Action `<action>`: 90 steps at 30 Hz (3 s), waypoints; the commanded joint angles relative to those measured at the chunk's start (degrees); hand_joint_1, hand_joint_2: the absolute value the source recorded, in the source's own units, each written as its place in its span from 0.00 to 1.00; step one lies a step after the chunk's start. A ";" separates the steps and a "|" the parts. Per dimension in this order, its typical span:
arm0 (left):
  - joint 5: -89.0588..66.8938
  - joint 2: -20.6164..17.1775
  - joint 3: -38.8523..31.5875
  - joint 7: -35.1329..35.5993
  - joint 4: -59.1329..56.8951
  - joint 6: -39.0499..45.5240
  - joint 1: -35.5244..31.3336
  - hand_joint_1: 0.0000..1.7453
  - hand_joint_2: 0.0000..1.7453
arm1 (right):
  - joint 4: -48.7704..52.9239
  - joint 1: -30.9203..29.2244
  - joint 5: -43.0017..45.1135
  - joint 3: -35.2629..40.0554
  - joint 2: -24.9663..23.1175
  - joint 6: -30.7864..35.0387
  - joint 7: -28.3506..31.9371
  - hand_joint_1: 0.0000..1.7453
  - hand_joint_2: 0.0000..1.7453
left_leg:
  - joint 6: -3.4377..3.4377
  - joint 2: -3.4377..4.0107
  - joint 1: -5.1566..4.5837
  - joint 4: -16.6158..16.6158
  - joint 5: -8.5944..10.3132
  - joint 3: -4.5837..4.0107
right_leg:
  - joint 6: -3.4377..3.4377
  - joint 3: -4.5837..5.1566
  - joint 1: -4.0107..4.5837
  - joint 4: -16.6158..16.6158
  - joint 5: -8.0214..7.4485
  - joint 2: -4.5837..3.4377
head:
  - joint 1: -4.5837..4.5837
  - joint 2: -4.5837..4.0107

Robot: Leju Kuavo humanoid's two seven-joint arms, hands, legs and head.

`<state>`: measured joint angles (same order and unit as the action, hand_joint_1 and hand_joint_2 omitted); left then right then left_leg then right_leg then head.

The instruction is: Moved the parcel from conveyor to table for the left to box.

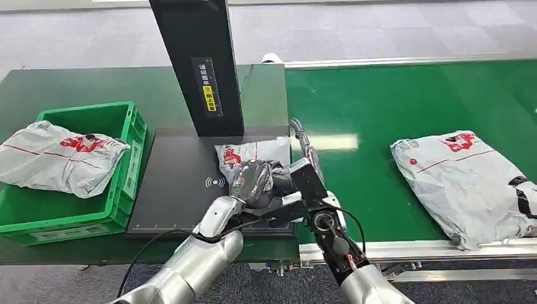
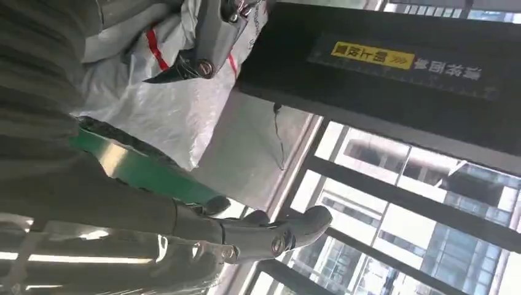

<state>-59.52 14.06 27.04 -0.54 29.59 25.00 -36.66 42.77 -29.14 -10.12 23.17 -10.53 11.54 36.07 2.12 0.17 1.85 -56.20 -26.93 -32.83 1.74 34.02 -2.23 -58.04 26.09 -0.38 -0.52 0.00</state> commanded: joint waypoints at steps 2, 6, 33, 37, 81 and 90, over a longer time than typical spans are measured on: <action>3.14 -5.53 -14.03 0.17 -3.45 3.47 -0.90 1.00 1.00 | 6.41 -0.82 0.01 2.07 -0.38 -1.22 0.42 0.00 1.00 | -0.13 0.74 0.01 0.12 -0.07 0.30 | -0.27 0.03 0.08 0.05 -0.12 -0.61 | 0.00 0.00; 3.14 -5.53 -14.03 0.17 -3.45 3.47 -0.90 1.00 1.00 | 6.41 -0.82 0.01 2.07 -0.38 -1.22 0.42 0.00 1.00 | -0.10 0.50 0.03 0.03 0.00 0.24 | -0.18 0.07 0.07 0.03 -0.04 -0.38 | 0.31 0.00; 16.05 -4.55 -24.18 -26.11 17.43 15.00 10.42 1.00 1.00 | 17.77 5.69 1.69 2.34 2.15 -7.39 -1.94 0.00 1.00 | -0.09 0.46 0.00 0.06 -0.01 0.25 | -0.17 0.05 0.04 0.05 -0.01 -0.34 | 0.31 0.00; 16.52 -2.19 -26.76 -33.27 27.74 15.00 14.18 1.00 1.00 | 16.51 5.02 1.89 2.35 1.91 -7.02 -1.62 0.00 1.00 | -0.16 0.39 0.02 -0.02 -0.05 0.16 | -0.19 0.10 0.08 0.05 0.02 -0.28 | 0.31 0.00; -13.69 -3.28 -74.71 -37.21 28.90 15.00 4.40 1.00 1.00 | 10.88 4.20 2.32 4.82 1.11 -8.45 -0.37 0.00 1.00 | -0.10 0.46 -0.03 0.16 0.02 0.35 | -0.22 -0.02 0.03 0.09 0.00 -0.35 | 0.31 0.00; -25.82 -14.14 -64.71 -12.68 10.47 15.00 -0.09 1.00 1.00 | 9.31 3.28 2.29 6.54 0.75 -9.39 -0.47 0.00 1.00 | -0.06 0.39 0.01 0.16 0.10 0.26 | -0.31 0.09 0.08 0.03 -0.02 -0.25 | 0.31 0.00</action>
<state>-83.09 8.30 -41.97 -25.45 62.26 39.87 -30.94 56.85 -23.12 -7.93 26.95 -10.34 2.67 35.85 2.19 0.72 1.89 -56.18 -26.93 -32.70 1.69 34.26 -2.19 -58.07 26.09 -0.84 -0.22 0.00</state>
